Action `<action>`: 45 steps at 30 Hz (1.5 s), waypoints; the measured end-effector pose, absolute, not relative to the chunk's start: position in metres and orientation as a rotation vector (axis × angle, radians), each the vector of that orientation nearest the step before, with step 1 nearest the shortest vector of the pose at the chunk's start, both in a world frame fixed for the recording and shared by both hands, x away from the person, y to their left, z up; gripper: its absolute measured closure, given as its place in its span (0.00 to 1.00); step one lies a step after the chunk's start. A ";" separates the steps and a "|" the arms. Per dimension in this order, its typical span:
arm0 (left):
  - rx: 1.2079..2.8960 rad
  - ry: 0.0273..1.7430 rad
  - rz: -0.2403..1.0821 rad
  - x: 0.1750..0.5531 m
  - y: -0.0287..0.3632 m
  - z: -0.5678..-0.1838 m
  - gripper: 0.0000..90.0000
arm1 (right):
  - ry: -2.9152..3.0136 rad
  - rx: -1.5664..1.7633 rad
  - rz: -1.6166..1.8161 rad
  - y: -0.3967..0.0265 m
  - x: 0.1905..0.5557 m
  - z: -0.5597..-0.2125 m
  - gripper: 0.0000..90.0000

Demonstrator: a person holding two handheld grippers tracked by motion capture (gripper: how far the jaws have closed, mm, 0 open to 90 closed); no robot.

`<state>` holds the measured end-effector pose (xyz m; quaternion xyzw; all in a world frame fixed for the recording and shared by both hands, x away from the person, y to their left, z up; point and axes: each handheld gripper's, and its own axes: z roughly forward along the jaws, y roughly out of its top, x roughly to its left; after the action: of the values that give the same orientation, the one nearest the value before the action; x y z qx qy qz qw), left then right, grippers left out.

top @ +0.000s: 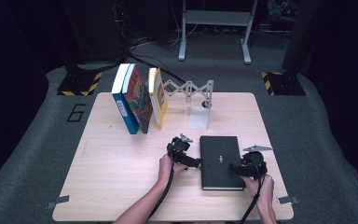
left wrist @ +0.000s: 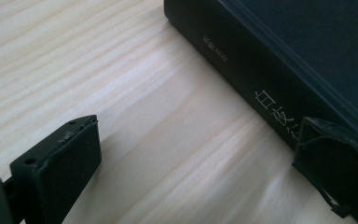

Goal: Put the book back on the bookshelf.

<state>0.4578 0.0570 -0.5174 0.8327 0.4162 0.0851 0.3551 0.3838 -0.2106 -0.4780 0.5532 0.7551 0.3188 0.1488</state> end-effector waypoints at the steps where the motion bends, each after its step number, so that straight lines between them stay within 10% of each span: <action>1: 2.150 1.079 0.218 0.461 0.051 -0.517 0.00 | 2.159 1.595 0.915 -0.215 0.384 -0.477 0.46; 10: 2.150 1.068 0.218 0.463 0.054 -0.516 0.00 | 2.134 1.648 1.051 -0.242 0.391 -0.481 0.43; 32: 2.147 1.149 0.481 0.408 0.214 -0.527 0.00 | 2.181 1.756 1.125 -0.247 0.445 -0.478 0.27; 45: 2.113 1.157 0.501 0.402 0.223 -0.530 0.00 | 2.214 1.790 1.096 -0.249 0.450 -0.482 0.31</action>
<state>0.4024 0.2233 -0.5296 0.8095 0.4431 0.1917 0.3341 0.4496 -0.2487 -0.4824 0.5861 0.7250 0.3590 0.0456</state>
